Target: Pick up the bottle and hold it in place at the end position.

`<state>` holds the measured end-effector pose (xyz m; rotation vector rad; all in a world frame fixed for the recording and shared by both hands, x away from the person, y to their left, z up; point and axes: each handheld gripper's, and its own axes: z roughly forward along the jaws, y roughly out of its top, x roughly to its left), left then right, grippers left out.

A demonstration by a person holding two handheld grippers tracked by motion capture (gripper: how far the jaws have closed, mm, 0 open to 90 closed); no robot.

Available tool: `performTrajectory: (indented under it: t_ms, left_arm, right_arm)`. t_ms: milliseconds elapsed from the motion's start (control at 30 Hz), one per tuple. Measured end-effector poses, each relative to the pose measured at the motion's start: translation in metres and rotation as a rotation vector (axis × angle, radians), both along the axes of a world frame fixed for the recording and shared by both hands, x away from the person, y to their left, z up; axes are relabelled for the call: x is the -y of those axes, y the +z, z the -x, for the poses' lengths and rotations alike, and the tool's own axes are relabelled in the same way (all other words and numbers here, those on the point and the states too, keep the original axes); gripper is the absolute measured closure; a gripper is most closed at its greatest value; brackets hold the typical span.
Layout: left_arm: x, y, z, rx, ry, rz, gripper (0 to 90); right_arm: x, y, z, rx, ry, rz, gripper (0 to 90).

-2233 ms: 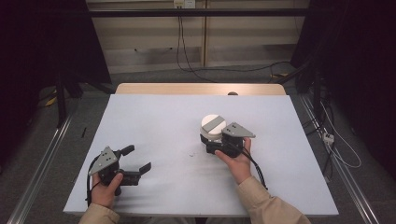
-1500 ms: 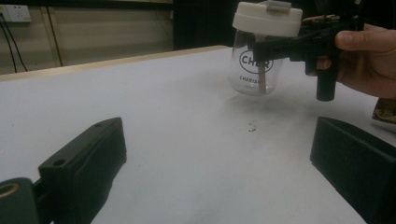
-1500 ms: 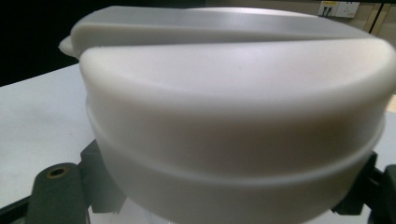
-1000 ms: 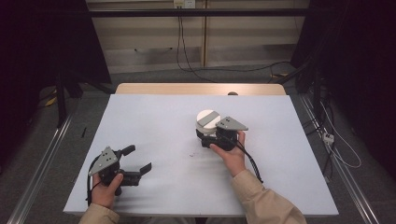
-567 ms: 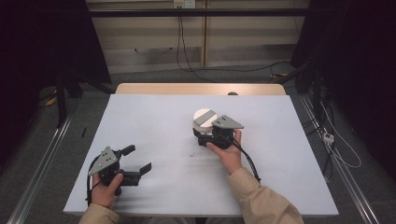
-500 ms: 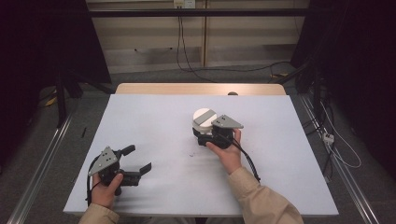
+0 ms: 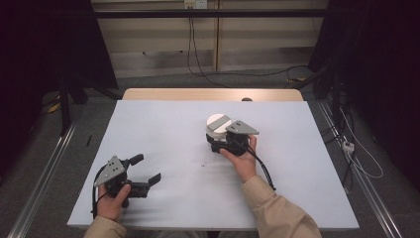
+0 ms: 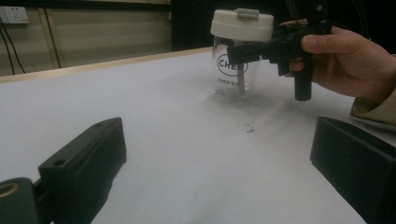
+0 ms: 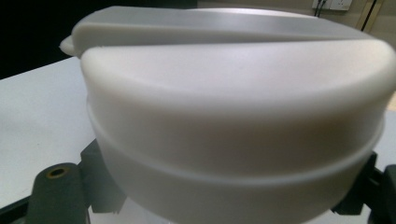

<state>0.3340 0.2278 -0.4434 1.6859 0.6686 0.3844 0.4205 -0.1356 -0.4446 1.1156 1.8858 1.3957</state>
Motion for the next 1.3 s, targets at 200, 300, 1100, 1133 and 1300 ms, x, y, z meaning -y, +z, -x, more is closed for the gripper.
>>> performTrajectory:
  t_ms: [200, 300, 1100, 1133, 1300]
  left_arm:
    - [0.000, 0.000, 0.000, 0.001, -0.001, -0.003, 3.2]
    - [0.000, 0.000, 0.000, 0.002, -0.002, -0.003, 3.3]
    - [-0.001, -0.001, 0.000, -0.003, -0.001, -0.004, 3.2]
    - [-0.001, -0.001, 0.000, -0.003, 0.000, -0.003, 3.2]
    - [-0.001, -0.001, 0.000, -0.002, -0.001, -0.003, 3.3]
  right_arm:
    - [0.002, -0.002, -0.002, -0.004, -0.009, 0.003, 18.3]
    - [0.002, -0.002, -0.003, -0.004, -0.007, 0.002, 18.3]
    - [-0.004, -0.002, -0.014, -0.013, 0.002, -0.001, 18.3]
    - [-0.005, -0.003, -0.014, -0.014, 0.004, 0.000, 18.3]
    - [-0.007, -0.005, -0.014, -0.017, 0.009, 0.003, 18.3]
